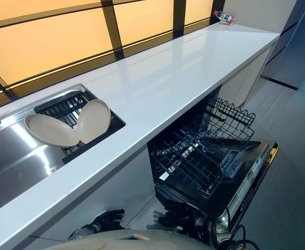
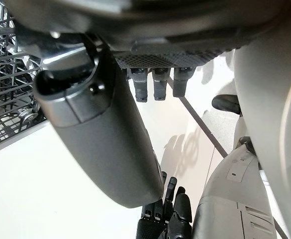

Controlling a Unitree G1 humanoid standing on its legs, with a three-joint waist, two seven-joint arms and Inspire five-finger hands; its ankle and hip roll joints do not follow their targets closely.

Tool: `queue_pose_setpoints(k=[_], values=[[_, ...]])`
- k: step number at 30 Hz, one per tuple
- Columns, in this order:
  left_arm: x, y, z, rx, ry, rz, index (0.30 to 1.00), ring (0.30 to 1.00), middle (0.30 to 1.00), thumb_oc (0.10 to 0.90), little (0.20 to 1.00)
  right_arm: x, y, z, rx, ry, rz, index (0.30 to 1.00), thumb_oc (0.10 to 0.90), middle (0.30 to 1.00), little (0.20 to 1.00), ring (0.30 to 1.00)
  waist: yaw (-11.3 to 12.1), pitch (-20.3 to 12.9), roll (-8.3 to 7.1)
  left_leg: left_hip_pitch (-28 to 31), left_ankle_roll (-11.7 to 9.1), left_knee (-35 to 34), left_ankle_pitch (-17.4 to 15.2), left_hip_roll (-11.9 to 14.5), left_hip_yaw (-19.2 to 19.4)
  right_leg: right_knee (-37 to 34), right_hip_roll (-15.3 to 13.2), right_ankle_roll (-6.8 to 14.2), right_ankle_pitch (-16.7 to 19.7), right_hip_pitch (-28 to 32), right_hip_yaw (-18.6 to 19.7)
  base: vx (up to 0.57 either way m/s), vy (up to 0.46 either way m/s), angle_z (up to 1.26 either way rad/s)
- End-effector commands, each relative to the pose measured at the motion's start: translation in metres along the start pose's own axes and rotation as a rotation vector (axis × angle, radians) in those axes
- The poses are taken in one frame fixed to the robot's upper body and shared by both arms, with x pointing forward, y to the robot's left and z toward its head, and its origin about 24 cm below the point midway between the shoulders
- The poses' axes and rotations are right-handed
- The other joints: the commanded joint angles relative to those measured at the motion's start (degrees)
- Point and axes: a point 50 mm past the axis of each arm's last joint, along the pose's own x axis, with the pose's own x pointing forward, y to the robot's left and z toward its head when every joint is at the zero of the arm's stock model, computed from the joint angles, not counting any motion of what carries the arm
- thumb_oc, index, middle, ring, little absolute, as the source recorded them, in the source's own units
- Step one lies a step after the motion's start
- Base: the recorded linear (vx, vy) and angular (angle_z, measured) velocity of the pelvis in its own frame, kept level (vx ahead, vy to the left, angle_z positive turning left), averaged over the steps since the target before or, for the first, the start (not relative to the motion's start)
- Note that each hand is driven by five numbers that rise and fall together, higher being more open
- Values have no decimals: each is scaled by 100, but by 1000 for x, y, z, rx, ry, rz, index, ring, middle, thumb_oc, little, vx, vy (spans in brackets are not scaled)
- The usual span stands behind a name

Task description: Pick up plates and place into dishwasher.

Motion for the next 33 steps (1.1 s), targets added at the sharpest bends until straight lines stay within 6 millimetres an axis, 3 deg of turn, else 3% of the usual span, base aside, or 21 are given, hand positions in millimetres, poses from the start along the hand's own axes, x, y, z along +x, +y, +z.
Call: queue_pose_setpoints(k=[1, 12, 19, 21, 27, 29, 33], values=[[8, -18, 33, 0, -102, -54, 900, 900, 900, 800, 900, 2, 1, -2, -31, 45, 19, 900, 800, 900, 900, 900, -107, 358, -71, 78, 303, 38, -311, -400, -47, 104, 25, 230, -130, 321, -41, 0, 0, 0], [8, -22, 31, -11, -98, -77, 900, 900, 900, 800, 900, 1, 0, -6, -29, 64, 5, 900, 800, 900, 900, 900, -122, 375, -69, 88, 310, 38, -310, -394, -35, 115, 31, 222, -127, 320, -16, 0, 0, 0], [8, -28, 43, 51, -124, -235, 900, 900, 900, 800, 900, 0, -3, -3, -50, 83, 6, 900, 800, 900, 900, 900, -185, 380, -35, 106, 303, 38, -320, -386, 10, 135, 46, 232, -135, 311, 41, 5, 6, -5], [8, -27, 57, 70, -167, -281, 900, 900, 900, 800, 900, -1, -6, -1, -60, 94, 5, 900, 800, 900, 900, 900, -219, 384, -11, 123, 305, 38, -336, -381, 35, 133, 50, 230, -144, 316, 55, 5, 23, -6], [1, -31, 105, 339, -268, -431, 900, 900, 900, 800, 900, -5, -14, 3, -96, 113, -20, 900, 800, 900, 900, 900, -313, 404, 132, 132, 282, 38, -332, -368, 56, 143, 42, 275, -144, 308, 63, -2, 29, -1], [-4, -31, 124, 341, -312, -456, 900, 900, 900, 800, 900, -5, -14, 2, -99, 114, -25, 900, 800, 900, 900, 900, -321, 401, 155, 121, 286, 38, -330, -373, 44, 145, 37, 285, -145, 296, 56, 0, 0, 0], [-28, -34, 166, 162, -400, -649, 900, 900, 900, 800, 900, -7, -17, 1, -92, 109, -53, 900, 800, 900, 900, 900, -301, 406, 197, 92, 298, 38, -315, -380, -21, 152, 28, 295, -139, 274, 66, 0, 0, 0]])
